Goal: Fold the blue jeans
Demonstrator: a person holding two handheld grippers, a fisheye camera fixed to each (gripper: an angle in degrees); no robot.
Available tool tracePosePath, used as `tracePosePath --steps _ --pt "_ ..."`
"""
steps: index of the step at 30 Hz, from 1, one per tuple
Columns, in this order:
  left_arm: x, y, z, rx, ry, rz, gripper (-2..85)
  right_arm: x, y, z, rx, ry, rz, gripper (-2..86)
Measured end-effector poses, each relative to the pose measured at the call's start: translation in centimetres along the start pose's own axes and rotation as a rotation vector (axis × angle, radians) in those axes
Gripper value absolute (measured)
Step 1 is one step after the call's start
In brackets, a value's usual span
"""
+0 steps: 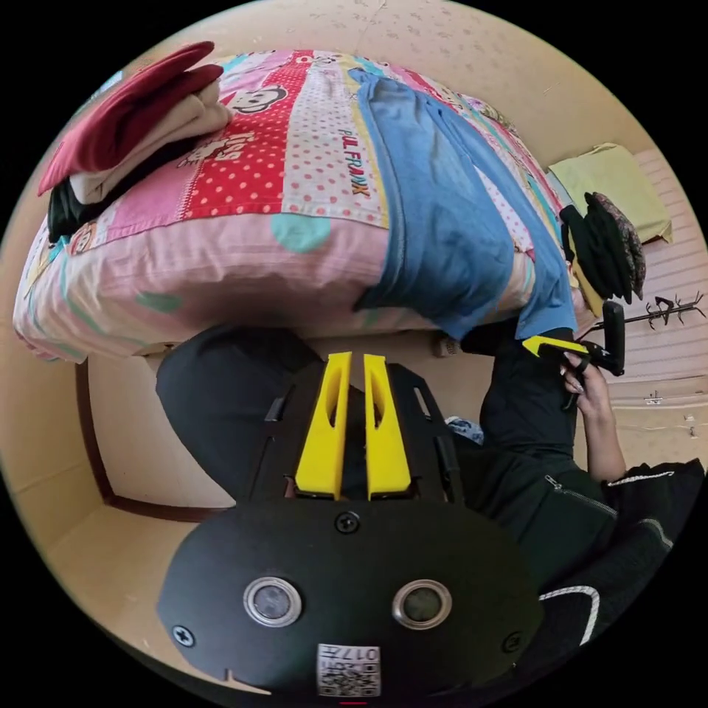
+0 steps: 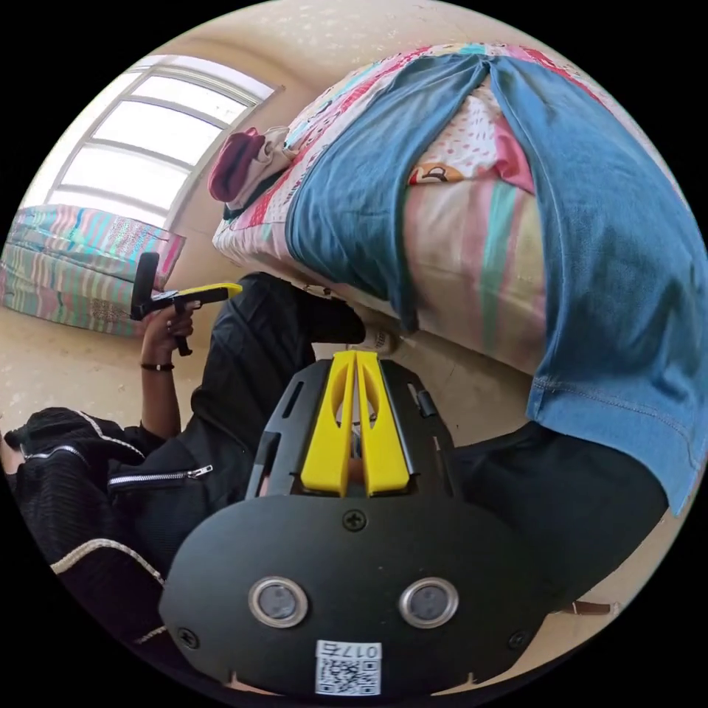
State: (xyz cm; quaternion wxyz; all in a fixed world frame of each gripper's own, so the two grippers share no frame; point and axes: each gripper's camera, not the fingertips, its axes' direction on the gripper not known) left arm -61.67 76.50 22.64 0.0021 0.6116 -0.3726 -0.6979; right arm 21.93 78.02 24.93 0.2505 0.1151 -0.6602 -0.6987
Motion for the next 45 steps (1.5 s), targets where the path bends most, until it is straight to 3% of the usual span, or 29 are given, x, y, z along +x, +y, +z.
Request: tracePosePath --steps 4,7,10,13,18,25,27,29,30,32,36,39,44,45 --pt "-0.4 -3.5 -2.5 0.245 0.116 0.063 4.5 -0.3 -0.7 -1.8 0.069 0.103 -0.084 5.1" --pt "0.5 -9.2 -2.2 0.385 0.099 0.137 4.9 0.2 -3.3 -3.9 0.126 0.095 -0.106 6.2" --pt "1.3 -16.4 1.7 0.405 -0.028 0.156 5.7 0.1 -5.9 -6.2 0.23 0.1 -0.13 6.2" --pt "1.7 -22.5 7.5 0.343 -0.036 0.197 6.0 -0.1 -7.5 -7.3 0.298 0.076 -0.139 6.2" --pt "1.5 -26.5 15.7 0.242 -0.163 0.194 6.0 0.9 -6.8 -7.1 0.366 -0.012 -0.109 5.8" --pt "-1.1 -24.0 18.5 0.368 -0.254 0.169 1.1 3.2 -4.0 -6.3 0.43 -0.096 -0.162 3.7" --pt "-2.7 -24.0 20.4 0.328 -0.259 0.145 0.7 4.1 -3.8 -5.4 0.422 -0.124 -0.164 3.3" --pt "-4.8 -23.9 21.7 0.32 -0.207 0.105 0.5 6.0 -4.7 -2.5 0.224 -0.043 -0.08 2.8" --pt "-5.8 -23.5 21.7 0.334 -0.168 0.077 0.4 6.3 -4.7 -2.3 0.214 -0.056 -0.08 2.7" --pt "-6.7 -22.5 21.3 0.356 -0.116 0.079 0.3 6.8 -3.2 -4.2 0.291 -0.11 -0.096 2.8" --pt "-6.7 -18.0 21.3 0.408 -0.051 0.181 -0.3 6.5 0.4 -7.6 0.403 -0.031 -0.154 3.5" --pt "-7.7 -16.2 25.9 0.285 -0.264 0.166 -0.5 7.9 3.1 -9.5 0.432 -0.023 -0.125 4.2" --pt "-10.5 -13.5 25.5 0.332 -0.382 0.044 -0.9 11.6 9.6 -15.7 0.556 0.184 -0.001 6.4" --pt "-10.9 -12.4 24.9 0.376 -0.339 0.036 -0.9 12.2 10.4 -16.6 0.568 0.212 0.029 6.9"
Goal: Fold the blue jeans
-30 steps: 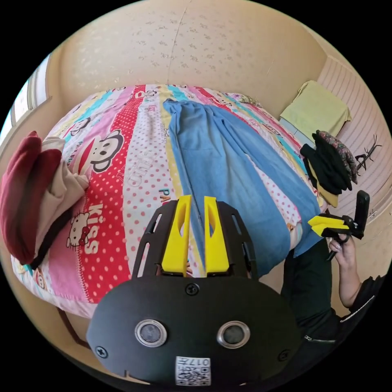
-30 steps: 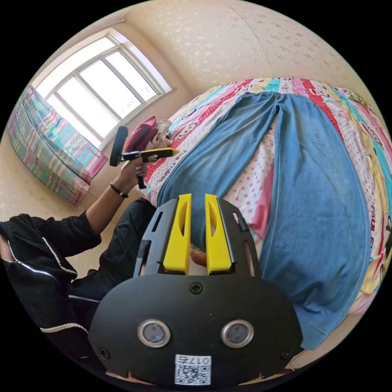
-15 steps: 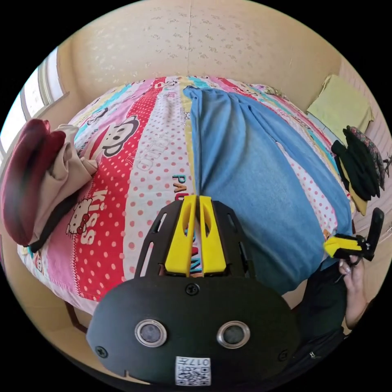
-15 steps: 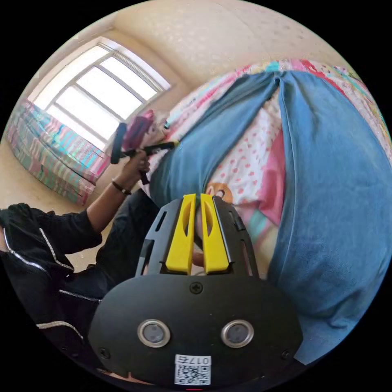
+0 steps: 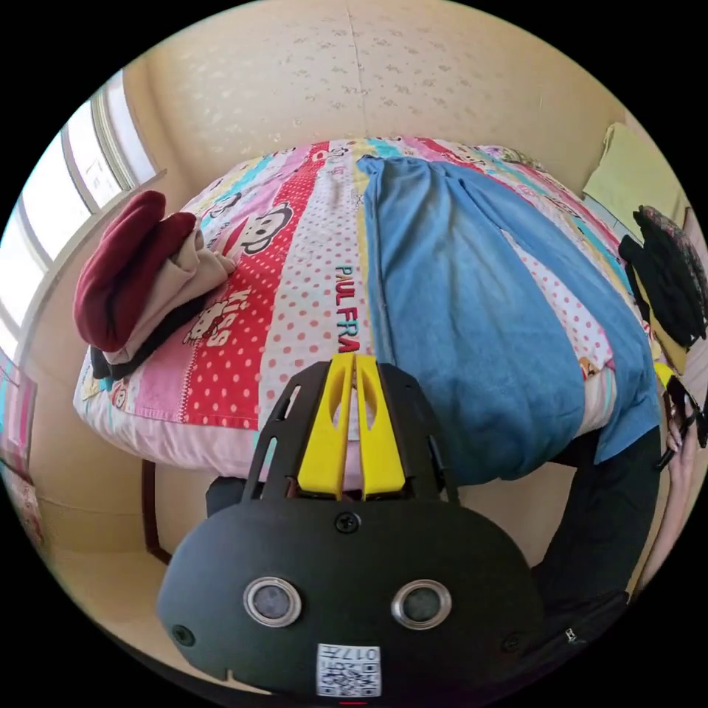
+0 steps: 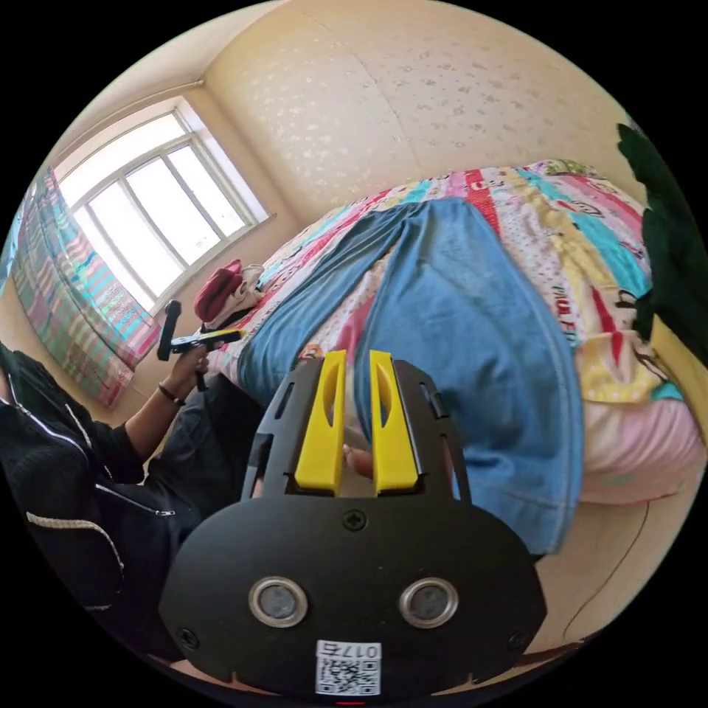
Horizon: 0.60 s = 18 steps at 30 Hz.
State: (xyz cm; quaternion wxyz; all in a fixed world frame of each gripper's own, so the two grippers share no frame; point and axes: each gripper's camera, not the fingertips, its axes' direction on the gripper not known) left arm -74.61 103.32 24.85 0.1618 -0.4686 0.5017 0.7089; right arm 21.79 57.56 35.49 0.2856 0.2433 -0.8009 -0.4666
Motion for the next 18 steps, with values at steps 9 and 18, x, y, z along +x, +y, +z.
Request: tracePosePath --steps 9,18 --pt "6.1 3.4 0.7 -0.004 0.799 0.278 -1.0 12.0 7.0 -7.9 -0.052 0.25 0.368 12.1" --pt "13.0 6.6 3.8 -0.095 0.944 0.53 -0.4 16.2 10.2 -7.4 -0.068 0.062 0.435 7.3"
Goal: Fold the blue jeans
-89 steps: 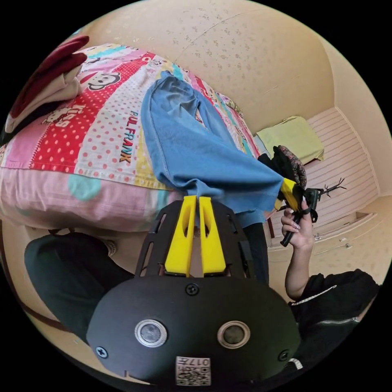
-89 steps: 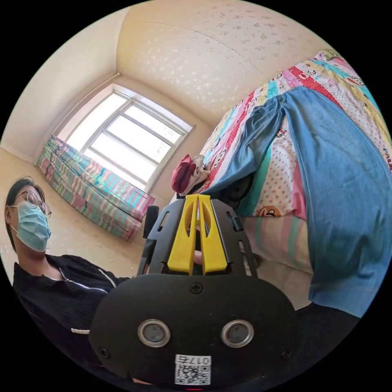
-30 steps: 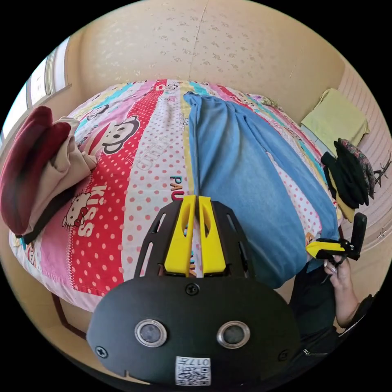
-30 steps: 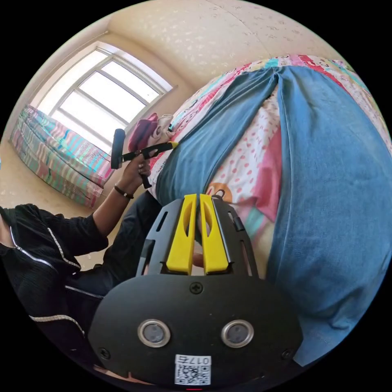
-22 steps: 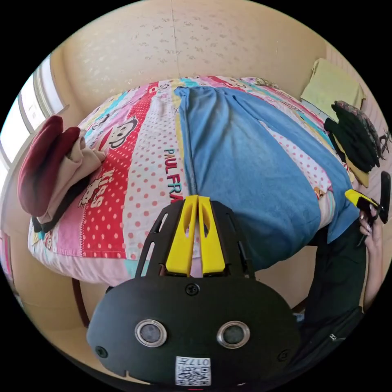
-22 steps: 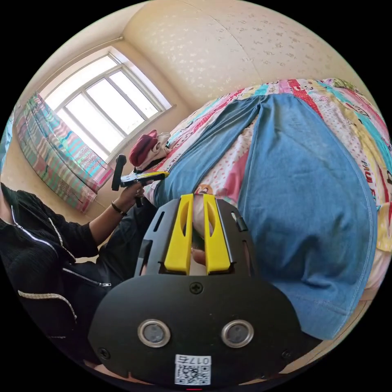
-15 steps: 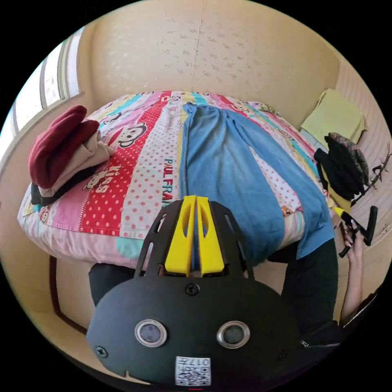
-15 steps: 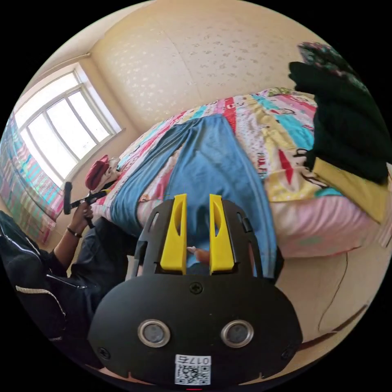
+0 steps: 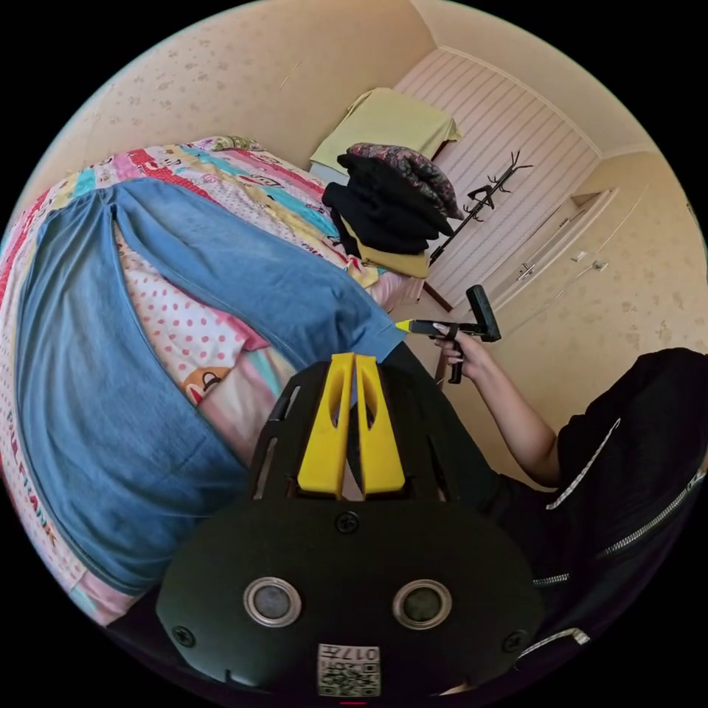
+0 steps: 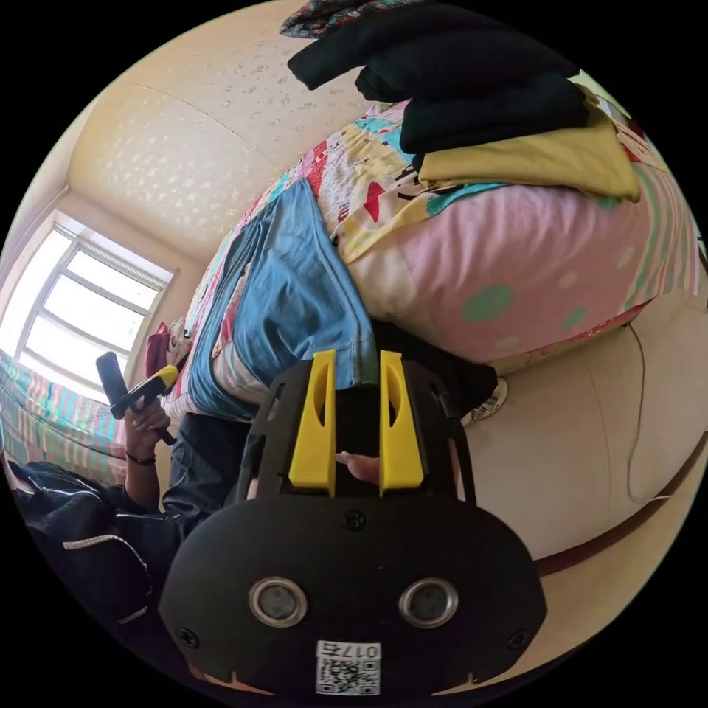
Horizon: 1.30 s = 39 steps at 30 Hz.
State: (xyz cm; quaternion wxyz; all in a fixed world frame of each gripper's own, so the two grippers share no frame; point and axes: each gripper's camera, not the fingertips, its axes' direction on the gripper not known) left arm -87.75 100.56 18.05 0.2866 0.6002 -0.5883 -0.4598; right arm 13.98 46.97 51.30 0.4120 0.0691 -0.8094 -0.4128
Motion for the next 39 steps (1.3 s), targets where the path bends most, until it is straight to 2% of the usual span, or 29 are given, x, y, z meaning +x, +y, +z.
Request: tracePosePath --steps 3,8,11,14,18,20,22,25,30,33,39 --pt "-0.5 1.1 1.2 -0.004 0.043 0.004 2.3 0.4 0.0 -0.4 0.018 -0.097 -0.006 4.0" --pt "-0.1 2.4 3.5 0.003 0.081 0.062 9.8 -3.6 -1.3 -2.9 0.109 -0.369 -0.142 2.9" --pt "1.7 2.4 5.4 0.026 0.053 0.139 13.5 -6.6 -2.8 -2.6 0.066 -0.408 -0.193 2.8" --pt "4.1 2.9 7.4 0.058 -0.041 0.216 14.6 -9.4 -4.2 -1.2 0.012 -0.436 -0.233 2.7" --pt "5.7 5.2 9.5 0.16 -0.41 0.189 13.9 -12.2 -5.2 0.6 0.0 -0.506 -0.253 2.9" --pt "5.2 6.4 9.6 0.226 -0.476 0.145 10.8 -13.9 -5.5 2.2 -0.022 -0.536 -0.263 3.1" --pt "3.6 7.9 9.1 0.276 -0.446 0.086 1.6 -14.8 -5.6 3.3 -0.039 -0.513 -0.279 3.4" --pt "0.9 9.5 7.9 0.304 -0.33 0.024 -0.3 -15.4 -5.9 4.7 -0.056 -0.508 -0.307 4.4" --pt "-1.1 11.2 6.4 0.331 -0.215 0.024 -0.7 -16.5 -8.8 3.9 0.07 -0.446 -0.343 8.9" --pt "-1.5 11.6 5.6 0.351 -0.196 0.039 -0.8 -20.4 -14.2 5.3 0.064 -0.253 -0.42 10.1" --pt "-3.0 11.9 4.6 0.386 -0.134 0.034 -0.8 -29.6 -28.7 18.0 -0.09 0.014 -0.471 12.3"
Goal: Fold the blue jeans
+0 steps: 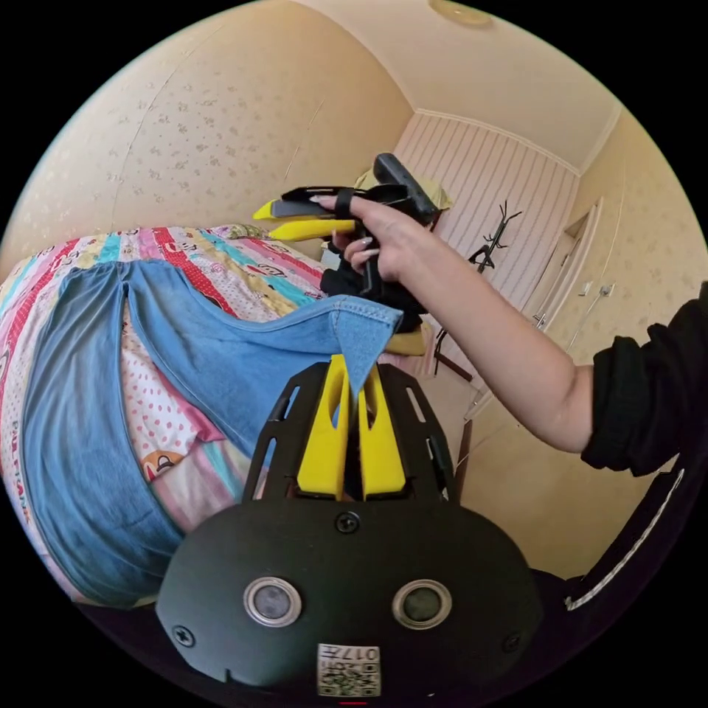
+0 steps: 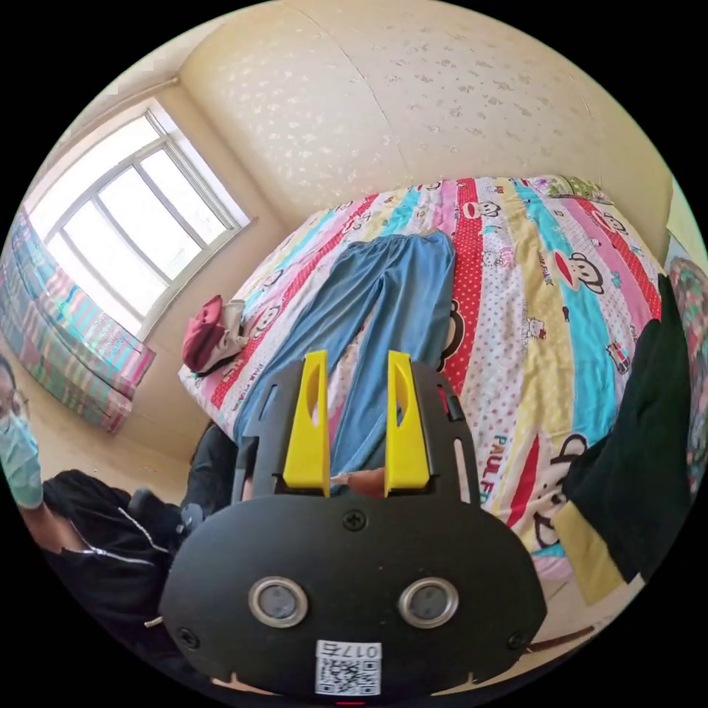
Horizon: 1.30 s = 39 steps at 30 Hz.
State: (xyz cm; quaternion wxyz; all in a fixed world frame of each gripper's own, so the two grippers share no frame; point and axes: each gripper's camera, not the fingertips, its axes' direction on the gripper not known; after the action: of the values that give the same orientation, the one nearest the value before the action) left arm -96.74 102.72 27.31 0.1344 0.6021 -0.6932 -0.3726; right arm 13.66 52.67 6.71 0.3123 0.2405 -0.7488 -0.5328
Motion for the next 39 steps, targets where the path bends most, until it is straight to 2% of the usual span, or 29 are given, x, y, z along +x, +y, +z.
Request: tracePosePath --steps 2,8,9,11,15,23,27,39 --pt "-0.6 0.0 -0.2 0.011 0.018 -0.007 -0.9 -0.2 -6.4 7.8 -0.167 0.088 -0.004 12.6" --pt "-1.8 0.0 -0.8 0.044 0.082 -0.038 -0.9 -0.4 -15.7 26.0 -0.512 0.339 -0.01 11.7" --pt "-1.9 0.0 -1.0 0.048 0.095 -0.048 -0.9 -0.3 -16.2 27.5 -0.541 0.383 -0.013 11.5" --pt "-2.0 0.0 -1.2 0.054 0.111 -0.055 -1.0 0.1 -17.9 31.9 -0.576 0.592 -0.009 9.1" --pt "-2.5 -0.5 -1.9 0.069 0.142 -0.075 -0.9 0.4 -19.4 35.6 -0.549 0.796 -0.024 6.8" --pt "-3.4 -2.1 -2.9 0.111 0.203 -0.119 -0.8 -1.3 -23.5 37.9 -0.412 0.856 -0.114 6.2" --pt "-2.4 -3.0 -2.9 0.105 0.211 -0.113 -0.8 -1.3 -24.5 40.2 -0.492 0.772 -0.12 7.3" --pt "1.3 -6.1 -3.1 0.103 0.218 -0.115 -0.8 -1.6 -25.8 44.7 -0.486 0.629 -0.022 9.7"
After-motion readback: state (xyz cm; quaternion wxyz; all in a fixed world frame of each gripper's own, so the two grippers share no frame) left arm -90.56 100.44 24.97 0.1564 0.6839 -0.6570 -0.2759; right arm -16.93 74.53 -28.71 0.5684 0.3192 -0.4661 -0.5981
